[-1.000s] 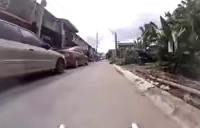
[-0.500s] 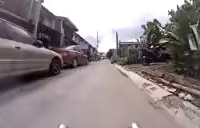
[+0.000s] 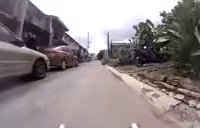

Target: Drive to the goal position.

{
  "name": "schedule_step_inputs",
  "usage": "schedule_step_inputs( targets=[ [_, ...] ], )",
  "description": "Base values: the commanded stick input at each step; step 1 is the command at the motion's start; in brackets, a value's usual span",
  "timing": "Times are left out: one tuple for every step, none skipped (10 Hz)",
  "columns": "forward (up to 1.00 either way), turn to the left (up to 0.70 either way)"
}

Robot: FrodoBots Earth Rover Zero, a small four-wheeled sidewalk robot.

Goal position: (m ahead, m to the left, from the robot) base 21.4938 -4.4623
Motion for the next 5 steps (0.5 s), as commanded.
schedule_step_inputs(
  targets=[
    [1.00,0.02],
    [1.00,0.02],
    [1.00,0.02],
    [1.00,0.02],
    [1.00,0.02]
  ],
)
